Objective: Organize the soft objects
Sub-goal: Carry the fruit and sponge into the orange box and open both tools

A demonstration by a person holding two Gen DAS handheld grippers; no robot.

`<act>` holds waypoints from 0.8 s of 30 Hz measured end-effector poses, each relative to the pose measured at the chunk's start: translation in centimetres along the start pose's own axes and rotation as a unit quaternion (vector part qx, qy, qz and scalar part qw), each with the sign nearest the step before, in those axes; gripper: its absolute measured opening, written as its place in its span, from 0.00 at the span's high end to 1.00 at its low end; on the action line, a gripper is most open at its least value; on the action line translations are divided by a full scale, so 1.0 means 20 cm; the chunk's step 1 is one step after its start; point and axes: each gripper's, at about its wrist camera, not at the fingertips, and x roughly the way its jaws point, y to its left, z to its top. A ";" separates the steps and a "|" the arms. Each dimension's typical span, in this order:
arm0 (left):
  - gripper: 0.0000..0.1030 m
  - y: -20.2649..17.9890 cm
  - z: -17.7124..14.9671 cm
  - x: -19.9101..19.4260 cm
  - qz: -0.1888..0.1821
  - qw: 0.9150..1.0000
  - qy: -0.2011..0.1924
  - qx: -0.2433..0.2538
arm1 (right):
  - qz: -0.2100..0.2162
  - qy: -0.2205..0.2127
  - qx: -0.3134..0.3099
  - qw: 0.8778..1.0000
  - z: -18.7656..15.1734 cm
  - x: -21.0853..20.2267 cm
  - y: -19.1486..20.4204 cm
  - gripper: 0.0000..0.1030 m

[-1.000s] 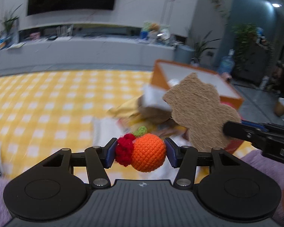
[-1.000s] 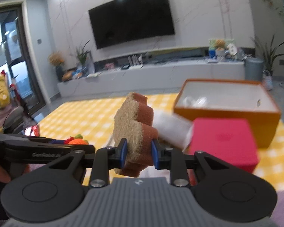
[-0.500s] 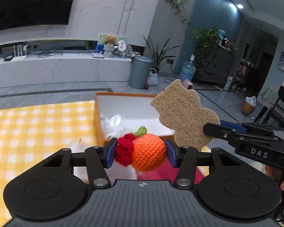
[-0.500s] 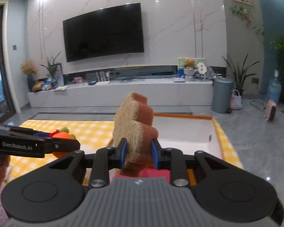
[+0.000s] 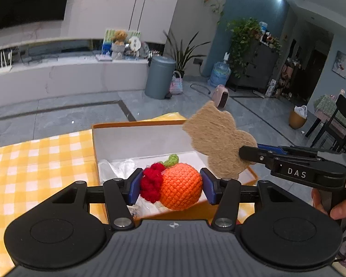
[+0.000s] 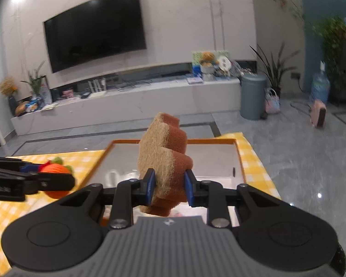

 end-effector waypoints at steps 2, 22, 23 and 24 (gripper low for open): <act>0.41 0.02 0.03 0.06 -0.003 1.000 0.010 -0.007 | -0.011 0.015 0.003 1.000 0.01 0.09 -0.04 0.74; 0.41 0.06 -0.02 0.51 0.029 0.991 0.128 -0.031 | -0.102 0.146 -0.085 0.980 -0.12 0.51 -0.10 0.69; 0.41 0.07 -0.03 0.51 0.033 0.991 0.129 -0.033 | -0.101 0.144 -0.088 0.981 -0.12 0.50 -0.10 0.65; 0.41 0.07 -0.03 0.50 0.035 0.990 0.130 -0.037 | -0.102 0.142 -0.090 0.980 -0.13 0.50 -0.10 0.61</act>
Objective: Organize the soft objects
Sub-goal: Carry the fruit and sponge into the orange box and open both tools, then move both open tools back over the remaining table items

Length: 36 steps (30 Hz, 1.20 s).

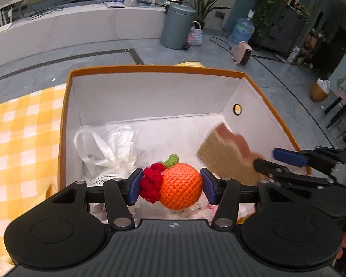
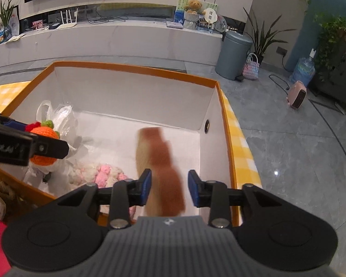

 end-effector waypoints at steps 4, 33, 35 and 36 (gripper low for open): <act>0.36 0.02 -0.03 -0.03 0.004 1.000 -0.003 -0.010 | -0.006 -0.015 -0.006 1.000 -0.02 -0.07 0.02 0.51; 0.20 -0.15 -0.50 -0.93 -0.010 0.984 -0.170 0.059 | 0.077 -0.111 0.062 0.989 -0.39 -0.93 0.31 0.20; 0.20 -0.14 -0.58 -0.97 -0.005 0.983 -0.177 0.058 | 0.092 -0.120 0.079 0.985 -0.47 -0.96 0.37 0.17; 0.20 -0.14 -0.62 -0.99 -0.003 0.982 -0.179 0.057 | 0.098 -0.122 0.086 0.984 -0.51 -0.98 0.40 0.17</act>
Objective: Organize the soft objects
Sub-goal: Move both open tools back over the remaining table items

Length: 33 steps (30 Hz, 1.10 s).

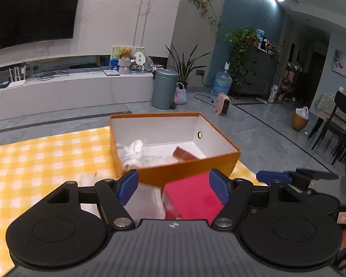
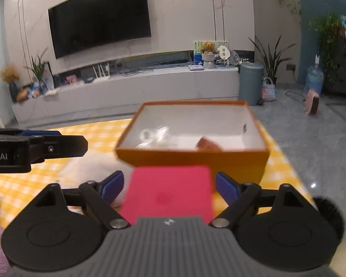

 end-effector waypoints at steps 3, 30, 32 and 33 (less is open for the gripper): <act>0.20 0.02 -0.10 -0.08 0.012 1.000 -0.014 -0.001 | 0.007 -0.014 0.013 1.000 -0.12 -0.05 0.07 0.17; 0.24 0.47 -0.74 -0.15 0.045 0.982 0.060 -0.173 | 0.021 0.080 -0.055 0.995 -0.59 0.20 0.45 0.09; 0.25 0.48 -0.75 -0.15 0.052 0.981 0.051 -0.179 | 0.036 0.091 -0.032 0.995 -0.59 0.24 0.45 0.09; 0.25 0.48 -0.74 -0.15 0.057 0.980 0.047 -0.183 | 0.036 0.096 -0.020 0.995 -0.59 0.26 0.45 0.09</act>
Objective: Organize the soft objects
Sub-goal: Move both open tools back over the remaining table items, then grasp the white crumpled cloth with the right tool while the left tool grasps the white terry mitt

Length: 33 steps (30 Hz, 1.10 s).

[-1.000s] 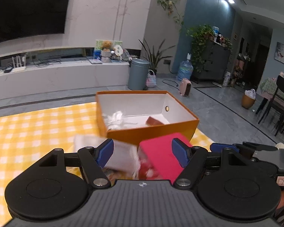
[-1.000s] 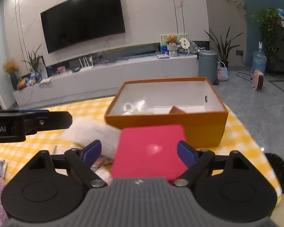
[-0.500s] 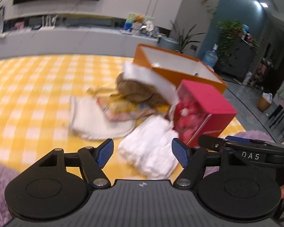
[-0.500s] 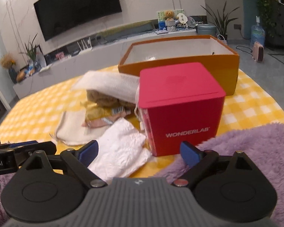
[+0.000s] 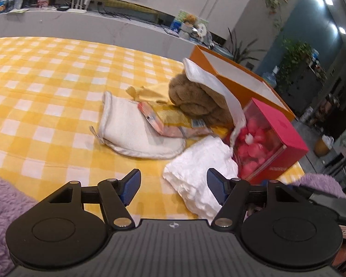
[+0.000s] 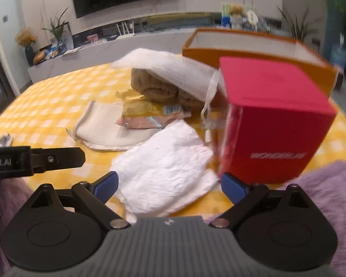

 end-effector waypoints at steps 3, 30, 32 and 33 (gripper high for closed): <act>0.25 0.00 0.01 0.00 0.024 1.000 -0.010 -0.009 | -0.013 0.005 0.030 0.999 0.02 0.06 0.00 0.02; 0.32 0.05 0.04 0.07 0.052 0.998 0.018 -0.039 | -0.040 0.012 -0.007 0.999 0.00 0.28 0.20 0.60; 0.32 0.05 0.04 0.06 0.052 0.998 0.018 -0.037 | -0.024 0.009 -0.018 1.000 0.00 0.26 0.20 0.77; 0.32 0.04 0.04 0.06 0.052 0.998 0.018 -0.035 | -0.022 0.006 -0.024 0.999 0.01 0.25 0.20 0.79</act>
